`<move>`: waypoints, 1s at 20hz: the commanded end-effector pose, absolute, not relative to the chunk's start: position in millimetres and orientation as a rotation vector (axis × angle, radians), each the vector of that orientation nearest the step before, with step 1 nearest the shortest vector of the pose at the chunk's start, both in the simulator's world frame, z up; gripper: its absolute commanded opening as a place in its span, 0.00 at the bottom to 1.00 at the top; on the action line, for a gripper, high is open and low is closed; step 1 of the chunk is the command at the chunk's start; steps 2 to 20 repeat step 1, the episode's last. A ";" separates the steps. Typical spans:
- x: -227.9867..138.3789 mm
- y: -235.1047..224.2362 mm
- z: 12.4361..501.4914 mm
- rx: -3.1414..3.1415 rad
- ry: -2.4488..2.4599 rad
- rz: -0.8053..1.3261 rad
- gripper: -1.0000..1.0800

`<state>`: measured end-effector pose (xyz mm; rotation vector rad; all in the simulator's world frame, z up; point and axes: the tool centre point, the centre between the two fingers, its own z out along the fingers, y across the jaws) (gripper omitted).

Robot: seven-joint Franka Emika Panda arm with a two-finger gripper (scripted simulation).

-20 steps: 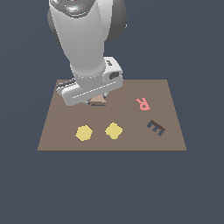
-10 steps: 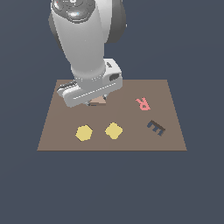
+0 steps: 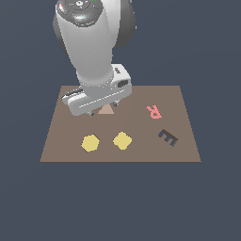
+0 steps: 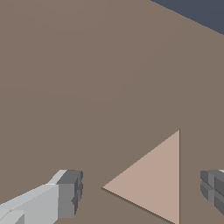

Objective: Insert a designated object into the corresponding slot on a board.

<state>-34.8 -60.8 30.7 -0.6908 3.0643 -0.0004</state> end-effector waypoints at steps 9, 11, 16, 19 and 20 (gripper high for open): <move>-34.7 -60.8 30.7 -0.691 3.064 -0.001 0.96; -34.7 -60.8 30.7 -0.691 3.064 -0.001 0.96; -34.7 -60.8 30.7 -0.691 3.064 -0.001 0.96; -34.7 -60.8 30.7 -0.691 3.064 -0.001 0.96; -34.7 -60.8 30.7 -0.691 3.064 -0.001 0.96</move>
